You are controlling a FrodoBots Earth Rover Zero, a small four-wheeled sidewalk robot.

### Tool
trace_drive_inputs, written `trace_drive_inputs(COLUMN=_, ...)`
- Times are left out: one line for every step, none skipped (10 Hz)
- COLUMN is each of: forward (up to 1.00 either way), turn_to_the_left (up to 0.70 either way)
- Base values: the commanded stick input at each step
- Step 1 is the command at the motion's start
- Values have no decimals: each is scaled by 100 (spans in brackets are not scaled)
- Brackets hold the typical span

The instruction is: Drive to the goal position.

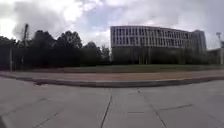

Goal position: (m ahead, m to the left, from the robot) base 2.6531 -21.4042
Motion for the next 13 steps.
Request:
trace_drive_inputs(forward=70, turn_to_the_left=-35)
trace_drive_inputs(forward=70, turn_to_the_left=-35)
trace_drive_inputs(forward=70, turn_to_the_left=-35)
trace_drive_inputs(forward=70, turn_to_the_left=-35)
trace_drive_inputs(forward=70, turn_to_the_left=-35)
trace_drive_inputs(forward=70, turn_to_the_left=-35)
trace_drive_inputs(forward=70, turn_to_the_left=-35)
trace_drive_inputs(forward=70, turn_to_the_left=-35)
trace_drive_inputs(forward=70, turn_to_the_left=-35)
trace_drive_inputs(forward=70, turn_to_the_left=-35)
trace_drive_inputs(forward=70, turn_to_the_left=-35)
trace_drive_inputs(forward=70, turn_to_the_left=-35)
trace_drive_inputs(forward=70, turn_to_the_left=-35)
